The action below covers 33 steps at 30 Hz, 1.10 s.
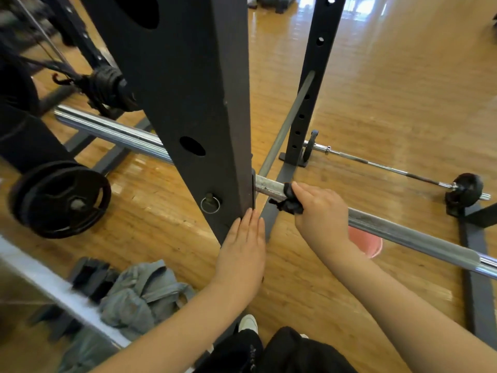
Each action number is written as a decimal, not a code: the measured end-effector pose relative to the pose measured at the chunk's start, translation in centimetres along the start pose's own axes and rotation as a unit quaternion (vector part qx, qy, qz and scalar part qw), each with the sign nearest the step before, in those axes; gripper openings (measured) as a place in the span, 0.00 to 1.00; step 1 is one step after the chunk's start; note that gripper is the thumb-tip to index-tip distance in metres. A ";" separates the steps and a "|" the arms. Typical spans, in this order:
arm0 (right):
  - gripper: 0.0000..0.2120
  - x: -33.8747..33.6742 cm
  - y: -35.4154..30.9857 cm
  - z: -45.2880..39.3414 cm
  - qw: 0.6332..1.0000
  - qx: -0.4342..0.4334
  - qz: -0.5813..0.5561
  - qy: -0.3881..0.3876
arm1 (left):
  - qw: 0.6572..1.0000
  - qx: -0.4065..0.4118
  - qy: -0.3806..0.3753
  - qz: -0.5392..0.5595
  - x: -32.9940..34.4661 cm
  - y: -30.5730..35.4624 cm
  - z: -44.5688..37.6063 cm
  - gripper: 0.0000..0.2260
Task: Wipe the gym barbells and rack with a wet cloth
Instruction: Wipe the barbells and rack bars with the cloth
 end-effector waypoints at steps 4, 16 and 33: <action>0.14 3.4 -4.2 -2.7 0.997 -0.017 0.038 -0.057 | 1.000 -0.009 -0.011 -0.013 -0.6 -0.2 0.1 0.34; 0.21 -3.6 4.4 2.8 0.999 0.028 -0.015 0.027 | 1.000 -0.026 -0.003 0.013 -0.6 1.0 -0.6 0.33; 0.07 4.3 -3.4 -2.0 0.989 -0.066 0.024 -0.132 | 0.997 -0.035 0.039 0.049 -0.6 2.4 -1.1 0.32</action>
Point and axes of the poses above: each hand's wrist, its own z-axis away from the middle knuckle, its own x-axis out of the palm, y = z × x, the point moved 8 cm from there along -z, towards the middle knuckle, and after that the axes turned 13 degrees about y, right-handed, at the moved point
